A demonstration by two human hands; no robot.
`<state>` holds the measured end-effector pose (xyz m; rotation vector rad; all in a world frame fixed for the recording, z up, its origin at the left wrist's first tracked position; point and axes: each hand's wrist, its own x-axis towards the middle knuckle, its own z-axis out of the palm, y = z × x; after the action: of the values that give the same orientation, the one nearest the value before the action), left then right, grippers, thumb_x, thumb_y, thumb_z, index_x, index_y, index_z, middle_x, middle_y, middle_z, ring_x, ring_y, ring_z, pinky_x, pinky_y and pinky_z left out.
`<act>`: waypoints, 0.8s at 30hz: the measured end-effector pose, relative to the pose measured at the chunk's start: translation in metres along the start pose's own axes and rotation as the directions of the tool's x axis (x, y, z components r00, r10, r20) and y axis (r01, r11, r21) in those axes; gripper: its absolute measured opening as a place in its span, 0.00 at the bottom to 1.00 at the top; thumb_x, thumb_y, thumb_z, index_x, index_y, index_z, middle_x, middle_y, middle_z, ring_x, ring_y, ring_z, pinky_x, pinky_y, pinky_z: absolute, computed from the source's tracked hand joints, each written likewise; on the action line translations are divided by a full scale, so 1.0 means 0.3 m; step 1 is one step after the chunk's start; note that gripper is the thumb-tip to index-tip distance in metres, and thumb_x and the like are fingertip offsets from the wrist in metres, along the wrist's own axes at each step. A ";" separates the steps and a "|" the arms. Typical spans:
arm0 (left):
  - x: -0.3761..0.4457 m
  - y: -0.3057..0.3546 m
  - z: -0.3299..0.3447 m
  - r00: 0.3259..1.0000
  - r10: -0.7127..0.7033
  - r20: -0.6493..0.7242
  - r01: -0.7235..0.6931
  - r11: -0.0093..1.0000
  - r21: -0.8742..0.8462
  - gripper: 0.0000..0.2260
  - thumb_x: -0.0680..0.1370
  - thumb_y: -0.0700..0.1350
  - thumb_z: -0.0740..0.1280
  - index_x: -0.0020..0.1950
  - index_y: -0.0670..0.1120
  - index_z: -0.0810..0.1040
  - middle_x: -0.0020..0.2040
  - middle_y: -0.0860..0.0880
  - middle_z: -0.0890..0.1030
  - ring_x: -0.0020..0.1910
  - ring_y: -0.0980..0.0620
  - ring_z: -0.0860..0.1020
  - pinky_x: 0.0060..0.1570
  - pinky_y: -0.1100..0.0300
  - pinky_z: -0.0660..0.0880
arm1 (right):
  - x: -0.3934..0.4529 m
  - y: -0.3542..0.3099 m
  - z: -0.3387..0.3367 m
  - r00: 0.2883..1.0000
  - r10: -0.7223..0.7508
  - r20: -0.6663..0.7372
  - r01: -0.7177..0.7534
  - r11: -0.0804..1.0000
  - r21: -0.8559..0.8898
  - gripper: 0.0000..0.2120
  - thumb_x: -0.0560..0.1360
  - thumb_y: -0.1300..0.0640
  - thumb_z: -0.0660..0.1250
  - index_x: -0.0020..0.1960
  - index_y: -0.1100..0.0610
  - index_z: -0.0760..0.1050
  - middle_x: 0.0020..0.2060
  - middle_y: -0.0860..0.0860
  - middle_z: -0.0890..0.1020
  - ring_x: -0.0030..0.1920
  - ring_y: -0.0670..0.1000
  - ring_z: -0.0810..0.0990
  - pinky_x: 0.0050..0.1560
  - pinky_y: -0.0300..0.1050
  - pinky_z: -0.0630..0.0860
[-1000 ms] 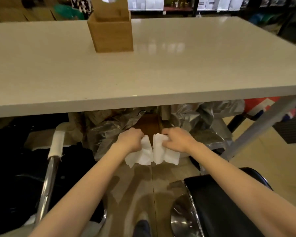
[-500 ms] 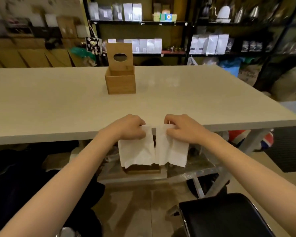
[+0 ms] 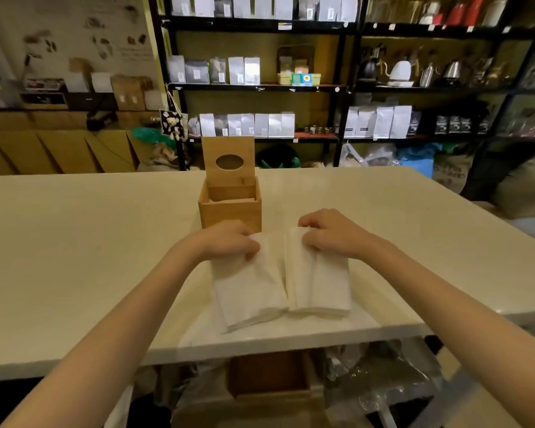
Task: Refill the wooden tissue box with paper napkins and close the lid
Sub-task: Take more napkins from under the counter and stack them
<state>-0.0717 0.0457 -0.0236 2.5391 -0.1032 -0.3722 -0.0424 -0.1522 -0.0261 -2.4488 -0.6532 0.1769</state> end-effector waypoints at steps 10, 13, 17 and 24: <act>0.141 -0.166 -0.056 0.995 -0.034 0.097 0.050 0.986 -0.161 0.10 0.74 0.41 0.64 0.53 0.41 0.79 0.46 0.48 0.79 0.49 0.48 0.78 0.52 0.55 0.75 | 0.238 0.094 0.048 0.989 0.118 0.084 -0.121 0.992 0.034 0.14 0.69 0.66 0.60 0.26 0.55 0.66 0.27 0.49 0.69 0.31 0.49 0.67 0.34 0.42 0.62; 0.174 -0.167 -0.049 0.995 0.009 0.095 -0.004 0.998 -0.057 0.07 0.74 0.43 0.65 0.49 0.42 0.79 0.46 0.48 0.78 0.48 0.48 0.77 0.51 0.54 0.74 | 0.262 0.104 0.059 0.983 0.117 0.141 -0.119 0.993 0.008 0.13 0.70 0.65 0.60 0.28 0.56 0.65 0.28 0.49 0.69 0.31 0.48 0.66 0.34 0.41 0.62; 0.213 -0.165 -0.039 0.997 0.044 0.066 -0.050 0.994 0.093 0.10 0.74 0.45 0.66 0.53 0.43 0.80 0.51 0.45 0.80 0.50 0.47 0.77 0.52 0.53 0.75 | 0.278 0.124 0.063 0.975 0.108 0.194 -0.109 0.994 -0.005 0.10 0.72 0.60 0.61 0.32 0.57 0.70 0.31 0.51 0.71 0.35 0.50 0.69 0.40 0.45 0.65; 0.234 -0.167 -0.032 0.997 0.066 0.045 -0.074 0.976 0.205 0.19 0.73 0.46 0.69 0.64 0.49 0.73 0.54 0.52 0.74 0.52 0.53 0.72 0.52 0.62 0.71 | 0.301 0.145 0.050 0.956 0.117 0.270 -0.100 0.992 -0.075 0.07 0.72 0.56 0.63 0.37 0.56 0.76 0.33 0.48 0.74 0.36 0.48 0.71 0.40 0.44 0.67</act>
<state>-0.0021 0.0820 -0.0604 2.7243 -0.2582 -0.4006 0.0502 -0.1308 -0.0614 -2.5437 -0.6475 0.5558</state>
